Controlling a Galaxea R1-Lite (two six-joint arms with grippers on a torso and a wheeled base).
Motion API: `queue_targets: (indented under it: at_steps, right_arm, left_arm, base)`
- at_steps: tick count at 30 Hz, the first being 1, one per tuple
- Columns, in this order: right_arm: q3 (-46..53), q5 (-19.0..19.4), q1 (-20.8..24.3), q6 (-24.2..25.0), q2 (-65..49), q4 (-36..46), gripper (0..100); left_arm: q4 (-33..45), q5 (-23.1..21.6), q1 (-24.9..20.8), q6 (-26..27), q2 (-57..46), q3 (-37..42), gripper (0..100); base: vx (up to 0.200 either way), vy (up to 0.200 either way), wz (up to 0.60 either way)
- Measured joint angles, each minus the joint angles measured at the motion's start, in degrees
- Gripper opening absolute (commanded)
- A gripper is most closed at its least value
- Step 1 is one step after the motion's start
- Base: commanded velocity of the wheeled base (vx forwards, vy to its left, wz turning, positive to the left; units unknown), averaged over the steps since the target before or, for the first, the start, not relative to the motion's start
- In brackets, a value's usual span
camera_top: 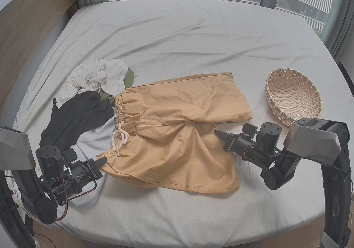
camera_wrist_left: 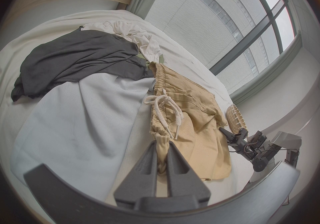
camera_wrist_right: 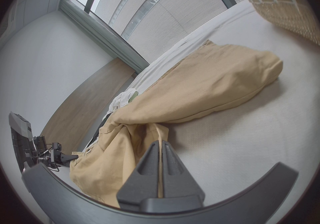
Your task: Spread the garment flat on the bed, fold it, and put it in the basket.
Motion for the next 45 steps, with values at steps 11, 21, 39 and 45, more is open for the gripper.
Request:
queue_targets:
  at_steps: [11,21,39,45]
  right_arm:
    - [11.52,-6.16,-1.77,-7.39,-6.75,-0.62,0]
    - [12.54,-7.94,-4.3,-7.39,-7.9,-0.55,0]
    - [15.21,-11.01,-6.21,-7.01,-8.35,-3.69,100]
    - [20.64,-10.73,-6.42,-3.3,-10.19,-3.75,100]
  left_arm:
    - [0.0,0.0,0.13,-0.04,-0.06,0.05,0]
    - [0.0,0.0,0.38,-0.23,0.0,0.18,0]
    - [0.0,0.05,0.13,-0.3,0.2,0.63,0]
    - [0.0,0.07,0.11,-0.3,0.17,0.66,0]
  base:
    - [0.0,0.0,0.0]
    - [0.0,0.0,0.0]
    - [0.0,0.0,0.0]
    - [0.0,0.0,0.0]
